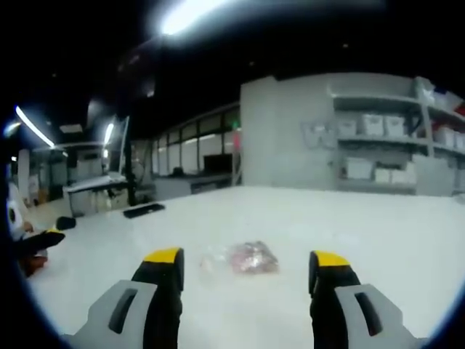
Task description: Open the resealable bag by pulling the two sides of the seal apart until the entire bag opening is separated and visibly accessible.
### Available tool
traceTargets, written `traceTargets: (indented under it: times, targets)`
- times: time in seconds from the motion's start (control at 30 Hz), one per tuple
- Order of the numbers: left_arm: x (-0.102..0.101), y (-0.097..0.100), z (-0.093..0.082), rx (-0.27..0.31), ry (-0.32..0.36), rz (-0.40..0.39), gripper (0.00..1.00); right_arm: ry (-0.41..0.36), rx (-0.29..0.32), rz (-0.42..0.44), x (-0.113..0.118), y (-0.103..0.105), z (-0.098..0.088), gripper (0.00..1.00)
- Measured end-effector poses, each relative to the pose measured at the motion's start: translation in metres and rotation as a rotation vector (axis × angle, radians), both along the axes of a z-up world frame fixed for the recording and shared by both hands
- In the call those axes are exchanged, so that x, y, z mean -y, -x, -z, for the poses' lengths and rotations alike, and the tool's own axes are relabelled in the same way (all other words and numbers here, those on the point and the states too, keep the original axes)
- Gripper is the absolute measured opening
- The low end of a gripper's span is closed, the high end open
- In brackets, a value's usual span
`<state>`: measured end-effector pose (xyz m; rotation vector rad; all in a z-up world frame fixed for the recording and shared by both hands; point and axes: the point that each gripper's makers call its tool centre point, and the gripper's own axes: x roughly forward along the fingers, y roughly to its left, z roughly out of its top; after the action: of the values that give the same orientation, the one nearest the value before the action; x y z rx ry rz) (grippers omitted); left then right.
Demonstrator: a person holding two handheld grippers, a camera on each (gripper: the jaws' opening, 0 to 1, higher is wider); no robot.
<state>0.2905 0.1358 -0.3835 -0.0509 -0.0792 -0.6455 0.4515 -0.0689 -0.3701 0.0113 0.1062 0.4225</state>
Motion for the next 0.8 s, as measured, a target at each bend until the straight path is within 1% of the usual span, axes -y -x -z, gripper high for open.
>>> traceTargets:
  times: [0.2,0.27,0.4,0.8]
  targets:
    - [-0.002,-0.001,0.001,-0.001,-0.001,0.000,1.00,-0.013,0.012,-0.008,-0.002,0.005,-0.004,0.70]
    - [-0.002,-0.001,0.001,0.000,-0.001,0.000,1.00,-0.017,0.015,-0.012,-0.001,0.002,-0.006,0.70]
    - [-0.003,0.001,0.000,0.001,-0.001,0.000,1.00,-0.022,0.025,-0.018,0.000,0.006,-0.012,0.70]
    - [-0.001,0.006,0.000,0.000,-0.003,0.000,1.00,-0.036,0.039,-0.019,0.014,0.010,-0.019,0.70]
